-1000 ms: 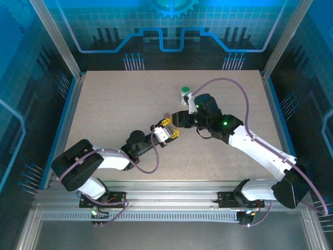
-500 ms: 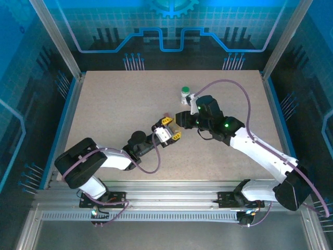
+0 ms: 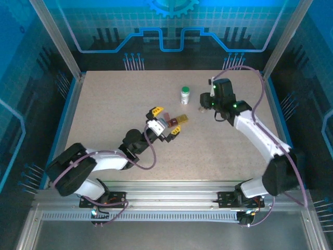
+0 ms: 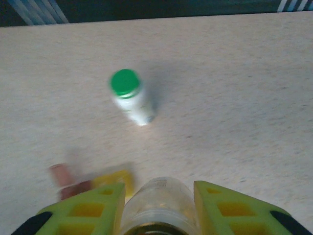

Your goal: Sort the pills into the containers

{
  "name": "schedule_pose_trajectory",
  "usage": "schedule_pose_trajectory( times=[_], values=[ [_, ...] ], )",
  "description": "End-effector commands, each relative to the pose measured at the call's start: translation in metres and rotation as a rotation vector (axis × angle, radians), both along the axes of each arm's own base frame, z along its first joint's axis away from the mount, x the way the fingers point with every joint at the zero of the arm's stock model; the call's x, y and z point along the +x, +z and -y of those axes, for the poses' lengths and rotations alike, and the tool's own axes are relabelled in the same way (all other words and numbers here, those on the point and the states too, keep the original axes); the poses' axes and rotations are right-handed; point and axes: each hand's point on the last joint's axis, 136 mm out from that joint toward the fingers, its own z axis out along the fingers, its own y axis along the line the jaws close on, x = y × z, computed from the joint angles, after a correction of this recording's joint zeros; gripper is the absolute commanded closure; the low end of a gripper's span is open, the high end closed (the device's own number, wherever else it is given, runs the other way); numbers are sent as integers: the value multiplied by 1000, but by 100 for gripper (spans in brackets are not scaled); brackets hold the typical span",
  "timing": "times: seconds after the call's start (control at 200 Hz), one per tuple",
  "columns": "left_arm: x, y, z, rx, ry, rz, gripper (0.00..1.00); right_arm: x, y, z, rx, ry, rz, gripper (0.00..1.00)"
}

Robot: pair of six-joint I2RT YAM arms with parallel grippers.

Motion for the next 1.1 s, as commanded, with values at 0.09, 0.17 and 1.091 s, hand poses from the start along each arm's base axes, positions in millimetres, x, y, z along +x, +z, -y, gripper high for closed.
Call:
schedule_pose_trajectory(
  times=[0.09,0.17,1.091],
  values=[
    [45,-20,-77,-148,327,-460,1,67,-42,50,-98,-66,-87,97],
    [50,-28,-102,-216,402,-584,1,90,-57,58,-70,-76,-102,98],
    [94,-123,-116,-420,469,-1073,19,158,-67,60,-23,-75,-147,35]
  ],
)
